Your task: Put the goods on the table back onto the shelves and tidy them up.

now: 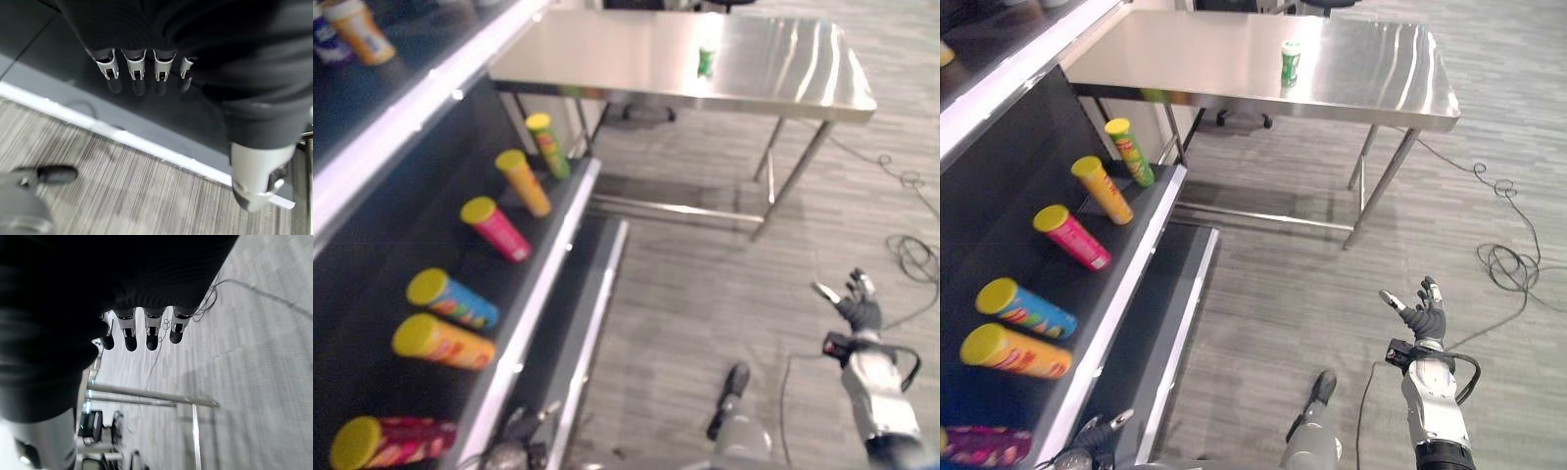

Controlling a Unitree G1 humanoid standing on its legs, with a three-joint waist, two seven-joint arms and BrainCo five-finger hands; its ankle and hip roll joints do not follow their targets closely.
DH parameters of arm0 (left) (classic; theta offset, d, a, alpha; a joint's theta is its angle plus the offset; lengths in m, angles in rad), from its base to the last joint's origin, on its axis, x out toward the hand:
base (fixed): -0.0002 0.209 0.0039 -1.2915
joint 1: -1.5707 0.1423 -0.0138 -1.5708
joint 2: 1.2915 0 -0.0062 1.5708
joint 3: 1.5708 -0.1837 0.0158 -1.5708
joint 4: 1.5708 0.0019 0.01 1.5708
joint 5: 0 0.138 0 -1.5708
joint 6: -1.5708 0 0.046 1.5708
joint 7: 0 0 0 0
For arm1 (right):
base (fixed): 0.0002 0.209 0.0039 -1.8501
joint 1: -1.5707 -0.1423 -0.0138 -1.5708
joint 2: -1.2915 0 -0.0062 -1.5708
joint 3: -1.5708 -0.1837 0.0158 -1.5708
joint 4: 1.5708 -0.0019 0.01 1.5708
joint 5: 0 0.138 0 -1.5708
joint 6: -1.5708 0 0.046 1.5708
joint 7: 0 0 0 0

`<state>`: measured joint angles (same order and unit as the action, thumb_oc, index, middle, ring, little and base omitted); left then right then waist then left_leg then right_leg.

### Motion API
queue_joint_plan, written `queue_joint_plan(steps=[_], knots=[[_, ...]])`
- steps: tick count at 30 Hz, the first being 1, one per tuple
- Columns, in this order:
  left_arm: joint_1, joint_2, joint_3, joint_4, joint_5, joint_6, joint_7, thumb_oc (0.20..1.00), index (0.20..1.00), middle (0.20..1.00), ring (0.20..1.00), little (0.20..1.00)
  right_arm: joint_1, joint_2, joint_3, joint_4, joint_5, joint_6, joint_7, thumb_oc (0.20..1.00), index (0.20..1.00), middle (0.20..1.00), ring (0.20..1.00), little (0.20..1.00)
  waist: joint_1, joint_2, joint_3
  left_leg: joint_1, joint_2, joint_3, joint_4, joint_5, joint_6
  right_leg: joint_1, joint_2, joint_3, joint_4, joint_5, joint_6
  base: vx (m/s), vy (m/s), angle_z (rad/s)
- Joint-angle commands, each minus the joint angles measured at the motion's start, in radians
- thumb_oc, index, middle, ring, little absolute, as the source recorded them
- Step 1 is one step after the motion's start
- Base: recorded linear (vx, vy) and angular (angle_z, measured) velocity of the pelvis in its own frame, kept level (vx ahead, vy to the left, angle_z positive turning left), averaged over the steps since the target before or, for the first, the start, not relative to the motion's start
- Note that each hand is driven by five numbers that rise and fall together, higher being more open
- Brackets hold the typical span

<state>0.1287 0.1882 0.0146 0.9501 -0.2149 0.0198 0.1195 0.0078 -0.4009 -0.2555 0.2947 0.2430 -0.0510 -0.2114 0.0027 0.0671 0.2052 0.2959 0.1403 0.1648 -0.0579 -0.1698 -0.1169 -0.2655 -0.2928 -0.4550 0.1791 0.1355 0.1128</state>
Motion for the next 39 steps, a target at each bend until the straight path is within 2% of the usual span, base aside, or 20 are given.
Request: queue_joint_plan(steps=[1,2,5,9,10,15,16,17,20,21,23,24,27,29,30,31,33,36,37,39], knots=[[-0.033,0.071,-0.005,-0.03,0.026,-0.027,0.01,1.0,1.0,1.0,1.0,1.0,-0.004,-0.058,-0.019,-0.102,-0.019,-0.05,-0.008,1.0,1.0,1.0,1.0,1.0,-0.022,-0.066,-0.001,-0.02,-0.006,-0.073,0.05,0.063,-0.04,0.095,-0.075,0.062,-0.23,0.162,0.149,0.22,-0.16,0.34],[-0.031,0.07,-0.005,-0.031,0.026,-0.027,0.01,1.0,1.0,1.0,1.0,1.0,-0.003,-0.059,-0.019,-0.103,-0.018,-0.05,-0.007,1.0,1.0,1.0,1.0,1.0,-0.024,-0.062,-0.002,-0.021,-0.001,-0.075,0.053,0.061,-0.042,0.098,-0.071,0.058,-0.23,0.16,0.149,0.36,-0.236,0.29],[-0.02,0.072,-0.004,-0.03,0.018,-0.03,0.004,1.0,1.0,1.0,1.0,1.0,-0.002,-0.101,-0.033,-0.117,0.014,-0.068,0.006,1.0,1.0,1.0,1.0,1.0,-0.032,-0.024,-0.011,-0.069,0.067,-0.119,0.234,0.223,-0.073,0.158,0.021,0.061,-0.212,0.067,0.115,0.3,-0.28,0.18],[-0.015,0.071,0.004,-0.051,-0.008,-0.026,0.003,1.0,1.0,1.0,1.0,1.0,-0.012,-0.123,-0.029,-0.128,0.051,-0.085,-0.003,1.0,1.0,1.0,1.0,1.0,-0.019,-0.051,0.003,-0.197,0.083,-0.131,0.516,0.334,-0.064,0.249,0.079,0.034,-0.242,-0.014,0.047,0.23,-0.331,0.09],[-0.018,0.067,0.015,-0.056,-0.032,-0.028,0.007,1.0,1.0,1.0,1.0,1.0,-0.023,-0.13,-0.031,-0.131,0.076,-0.088,-0.003,1.0,1.0,1.0,1.0,1.0,0.005,-0.071,0.021,-0.254,0.084,-0.102,0.622,0.342,-0.05,0.299,0.108,0.035,-0.25,-0.061,0.018,0.36,-0.473,-0.01],[-0.016,0.063,0.017,-0.057,-0.037,-0.026,0.009,1.0,1.0,1.0,1.0,1.0,-0.028,-0.135,-0.033,-0.136,0.083,-0.085,-0.007,1.0,1.0,1.0,1.0,1.0,0.02,-0.075,0.032,-0.288,0.083,-0.087,0.634,0.331,-0.047,0.313,0.116,0.042,-0.253,-0.076,0.015,0.11,-0.107,-0.33],[-0.015,0.054,0.016,-0.053,-0.044,-0.025,0.008,1.0,1.0,1.0,1.0,1.0,-0.048,-0.14,-0.027,-0.15,0.097,-0.087,0.001,1.0,1.0,1.0,1.0,1.0,0.062,-0.081,0.046,-0.406,0.031,-0.072,0.603,0.272,-0.035,0.367,0.136,0.064,-0.264,-0.101,0.014,0.62,-0.194,-0.35],[-0.011,0.047,0.006,-0.031,-0.03,-0.019,0.006,1.0,1.0,1.0,1.0,1.0,-0.083,-0.146,-0.02,-0.169,0.105,-0.098,-0.009,1.0,1.0,1.0,1.0,1.0,0.112,-0.069,0.044,-0.515,0.03,-0.012,0.433,0.273,-0.013,0.411,0.175,0.085,-0.266,-0.146,0.025,0.77,-0.183,0.1],[0.007,0.034,-0.004,-0.014,-0.003,-0.01,0.003,1.0,1.0,1.0,1.0,1.0,-0.104,-0.159,-0.006,-0.188,0.099,-0.108,-0.013,1.0,1.0,1.0,1.0,1.0,0.171,-0.04,0.011,-0.548,0.004,0.039,0.109,0.418,-0.025,0.471,0.232,0.114,-0.266,-0.194,0.035,0.64,0.008,-0.08],[0.016,0.03,-0.003,0.004,0.014,-0.004,-0.001,1.0,1.0,1.0,1.0,1.0,-0.12,-0.175,-0.001,-0.202,0.091,-0.114,-0.019,1.0,1.0,1.0,1.0,1.0,0.181,-0.031,0.0,-0.586,0.024,0.135,-0.003,0.47,-0.05,0.524,0.255,0.11,-0.266,-0.232,0.034,0.49,-0.012,-0.52],[0.022,0.031,0.002,0.004,0.016,-0.001,0.002,1.0,1.0,1.0,1.0,1.0,-0.141,-0.188,0.001,-0.207,0.087,-0.115,-0.029,1.0,1.0,1.0,1.0,1.0,0.195,-0.033,-0.004,-0.585,0.026,0.161,0.001,0.483,-0.05,0.551,0.261,0.114,-0.266,-0.243,0.032,0.45,-0.016,0.02],[0.041,0.031,0.024,0.006,-0.001,-0.006,-0.002,1.0,1.0,1.0,1.0,1.0,-0.176,-0.185,0.031,-0.23,0.094,-0.115,-0.011,1.0,1.0,1.0,1.0,1.0,0.214,-0.033,-0.031,-0.538,0.019,0.171,0.01,0.478,-0.014,0.583,0.275,0.121,-0.266,-0.261,0.037,0.57,-0.014,-0.16],[0.048,0.029,0.046,0.038,-0.009,-0.007,0.002,1.0,1.0,1.0,1.0,1.0,-0.198,-0.184,0.058,-0.237,0.071,-0.118,0.001,1.0,1.0,1.0,1.0,1.0,0.239,-0.066,-0.055,-0.493,-0.008,0.198,0.0,0.467,0.015,0.606,0.229,0.119,-0.192,-0.254,0.066,0.4,0.029,-0.67],[0.056,0.037,0.064,0.057,-0.009,-0.004,0.006,1.0,1.0,1.0,1.0,1.0,-0.2,-0.163,0.051,-0.253,0.084,-0.116,0.014,1.0,1.0,1.0,1.0,1.0,0.249,-0.1,-0.055,-0.431,-0.05,0.216,0.012,0.414,0.064,0.538,0.134,0.127,0.047,-0.153,0.129,0.25,0.048,-0.48],[0.056,0.037,0.064,0.057,-0.009,-0.004,0.006,1.0,1.0,1.0,1.0,1.0,-0.2,-0.163,0.051,-0.253,0.084,-0.116,0.014,1.0,1.0,1.0,1.0,1.0,0.252,-0.1,-0.057,-0.433,-0.049,0.219,0.013,0.413,0.064,0.534,0.134,0.131,0.049,-0.153,0.129,0.35,0.14,-0.1],[0.042,0.055,0.049,0.054,-0.011,-0.01,0.015,1.0,1.0,1.0,1.0,1.0,-0.208,-0.157,0.034,-0.271,0.087,-0.129,0.011,1.0,1.0,1.0,1.0,1.0,0.204,-0.078,-0.032,-0.332,-0.07,0.172,-0.016,0.357,0.107,0.401,0.085,0.161,0.348,-0.019,0.141,0.31,0.178,-0.01],[0.032,0.065,0.038,0.039,-0.017,-0.012,0.019,1.0,1.0,1.0,1.0,1.0,-0.213,-0.156,0.02,-0.27,0.072,-0.128,-0.008,1.0,1.0,1.0,1.0,1.0,0.183,-0.064,-0.028,-0.283,-0.076,0.152,-0.025,0.31,0.116,0.306,0.034,0.143,0.442,-0.048,0.126,0.23,0.118,0.55],[0.012,0.078,0.032,0.022,-0.027,-0.017,0.015,1.0,1.0,1.0,1.0,1.0,-0.22,-0.162,-0.006,-0.282,0.066,-0.13,-0.018,1.0,1.0,1.0,1.0,1.0,0.189,-0.074,-0.026,-0.265,-0.084,0.105,-0.026,0.281,0.092,0.284,-0.061,0.081,0.248,-0.107,0.096,0.19,-0.153,0.86],[0.01,0.08,0.03,0.023,-0.027,-0.017,0.016,1.0,1.0,1.0,1.0,1.0,-0.219,-0.161,-0.009,-0.282,0.067,-0.13,-0.018,1.0,1.0,1.0,1.0,1.0,0.18,-0.074,-0.024,-0.264,-0.084,0.094,-0.024,0.279,0.09,0.301,-0.059,0.065,0.235,-0.107,0.096,0.24,-0.307,0.6],[0.002,0.085,0.022,0.008,-0.023,-0.018,0.015,1.0,1.0,1.0,1.0,1.0,-0.208,-0.182,-0.04,-0.275,0.071,-0.131,-0.034,1.0,1.0,1.0,1.0,1.0,0.158,-0.093,-0.026,-0.243,-0.096,0.037,-0.027,0.243,0.068,0.283,-0.059,0.14,-0.014,-0.062,0.116,0.3,-0.281,0.8]])
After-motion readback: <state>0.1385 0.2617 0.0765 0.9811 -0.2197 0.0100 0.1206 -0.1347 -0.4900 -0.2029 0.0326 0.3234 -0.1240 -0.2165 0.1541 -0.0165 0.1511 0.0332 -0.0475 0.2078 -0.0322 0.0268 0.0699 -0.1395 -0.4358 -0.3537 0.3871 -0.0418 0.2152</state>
